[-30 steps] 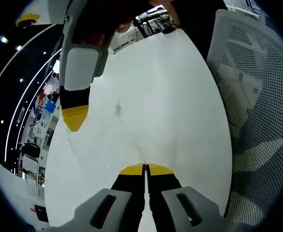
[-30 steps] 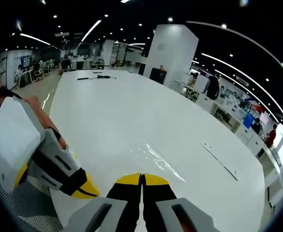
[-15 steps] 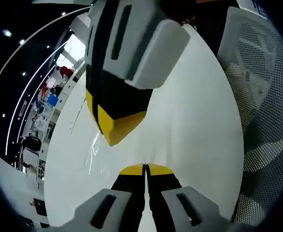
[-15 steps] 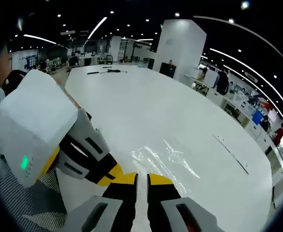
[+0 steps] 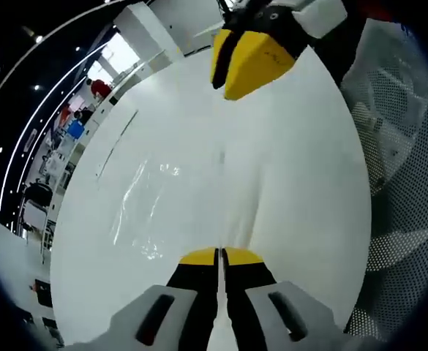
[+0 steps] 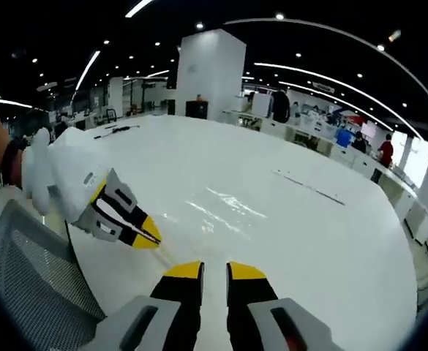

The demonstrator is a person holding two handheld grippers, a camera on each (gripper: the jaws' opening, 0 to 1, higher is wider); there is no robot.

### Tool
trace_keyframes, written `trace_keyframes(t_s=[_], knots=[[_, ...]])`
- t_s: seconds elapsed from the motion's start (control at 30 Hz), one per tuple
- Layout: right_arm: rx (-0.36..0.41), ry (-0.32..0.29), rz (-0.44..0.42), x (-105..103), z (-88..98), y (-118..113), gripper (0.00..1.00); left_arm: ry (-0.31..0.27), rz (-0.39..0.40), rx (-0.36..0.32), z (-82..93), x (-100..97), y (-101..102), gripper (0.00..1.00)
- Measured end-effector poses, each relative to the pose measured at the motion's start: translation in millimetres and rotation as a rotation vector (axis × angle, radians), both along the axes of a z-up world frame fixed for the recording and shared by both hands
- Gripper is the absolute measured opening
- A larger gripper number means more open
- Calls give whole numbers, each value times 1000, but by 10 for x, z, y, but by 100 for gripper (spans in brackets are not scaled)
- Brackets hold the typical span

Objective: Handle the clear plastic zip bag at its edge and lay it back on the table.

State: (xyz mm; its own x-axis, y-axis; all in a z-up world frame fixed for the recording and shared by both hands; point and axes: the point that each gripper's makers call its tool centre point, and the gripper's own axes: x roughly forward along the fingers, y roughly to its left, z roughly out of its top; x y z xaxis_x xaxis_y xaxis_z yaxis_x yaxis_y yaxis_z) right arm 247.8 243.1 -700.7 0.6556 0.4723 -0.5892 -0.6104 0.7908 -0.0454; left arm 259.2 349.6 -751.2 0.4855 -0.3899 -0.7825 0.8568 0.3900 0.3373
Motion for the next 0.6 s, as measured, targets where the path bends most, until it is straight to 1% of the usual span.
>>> trace_keyframes(t_s=[0.03, 0.07, 0.13, 0.17, 0.2, 0.27, 0.33, 0.37, 0.4, 0.43, 0.5, 0.57, 0.6], knots=[[1, 5, -14, -18, -28, -43, 10, 25, 18, -20, -3, -21, -10, 9], [14, 20, -30, -52, -37, -81, 11, 34, 41, -52, 23, -20, -26, 13], [24, 31, -44, -76, -66, -136, 13, 51, 73, -96, 61, -26, -47, 14], [32, 34, -53, -90, -64, -151, 14, 60, 79, -106, 65, -35, -54, 15], [41, 37, -62, -104, -62, -166, 15, 89, 98, -142, 141, -95, -104, 17], [62, 49, -81, -105, -83, -182, 18, 113, 115, -176, 151, -142, -111, 19], [75, 57, -92, -110, -117, -190, 20, 159, 147, -226, 123, -193, -128, 20], [87, 66, -98, -142, -130, -188, 21, 172, 151, -239, 115, -218, -130, 21], [90, 69, -100, -136, -152, -188, 22, 204, 171, -260, 90, -257, -125, 22], [95, 71, -105, -144, -169, -193, 22, 232, 205, -297, 86, -296, -127, 23], [122, 84, -122, -172, -180, -199, 24, 251, 225, -338, 116, -378, -142, 25], [132, 87, -128, -168, -204, -198, 26, 280, 255, -364, 109, -492, -125, 27], [142, 93, -132, -183, -186, -191, 26, 290, 260, -392, 115, -546, -129, 27]])
